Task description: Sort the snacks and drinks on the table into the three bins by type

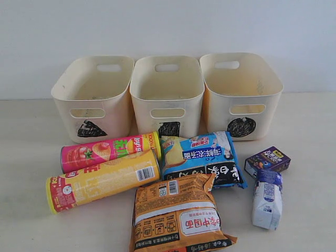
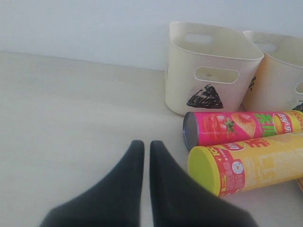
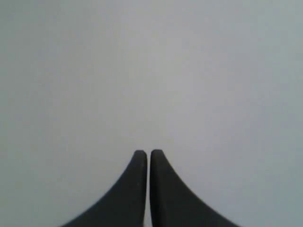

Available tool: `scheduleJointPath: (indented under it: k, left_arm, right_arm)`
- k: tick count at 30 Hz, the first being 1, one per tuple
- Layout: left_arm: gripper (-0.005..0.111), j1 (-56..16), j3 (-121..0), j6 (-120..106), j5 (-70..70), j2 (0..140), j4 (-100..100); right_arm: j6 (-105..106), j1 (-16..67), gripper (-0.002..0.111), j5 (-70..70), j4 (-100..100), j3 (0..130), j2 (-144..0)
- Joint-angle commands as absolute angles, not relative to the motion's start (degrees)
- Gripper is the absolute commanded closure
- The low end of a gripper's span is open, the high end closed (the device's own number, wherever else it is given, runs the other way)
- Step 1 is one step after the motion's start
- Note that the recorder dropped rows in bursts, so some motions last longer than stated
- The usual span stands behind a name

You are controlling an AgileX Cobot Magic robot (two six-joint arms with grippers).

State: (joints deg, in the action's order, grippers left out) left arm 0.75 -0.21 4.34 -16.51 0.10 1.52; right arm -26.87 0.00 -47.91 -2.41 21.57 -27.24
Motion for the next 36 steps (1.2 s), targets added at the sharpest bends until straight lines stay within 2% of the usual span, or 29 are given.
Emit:
scheduleJointPath:
  k: [1, 8, 18, 28, 31, 36]
  left_arm:
    - [0.103, 0.99, 0.00, 4.01, -16.70, 0.00, 1.47]
    - [0.103, 0.99, 0.00, 4.01, -16.70, 0.00, 1.47]
    - [0.103, 0.99, 0.00, 4.01, -16.70, 0.00, 1.47]
    - [0.103, 0.99, 0.00, 4.01, -16.70, 0.00, 1.47]
    - [0.103, 0.99, 0.00, 4.01, -16.70, 0.00, 1.47]
    - [0.103, 0.99, 0.00, 4.01, -16.70, 0.00, 1.47]
  right_arm:
    - [-26.06, -0.05, 0.108, -48.87, -2.02, 28.24, -39.03]
    - [-26.06, -0.05, 0.108, -49.16, -1.89, 33.00, -53.08]
    - [-20.87, -0.05, 0.108, 0.40, 14.62, 48.57, -63.16]
    - [-6.31, -0.05, 0.108, 42.99, 13.56, 63.68, -73.53]
    - [-2.99, -0.05, 0.108, 52.24, 10.97, 65.95, -76.55]
    - [4.24, 0.05, 0.106, 56.96, 0.00, 66.28, -79.32]
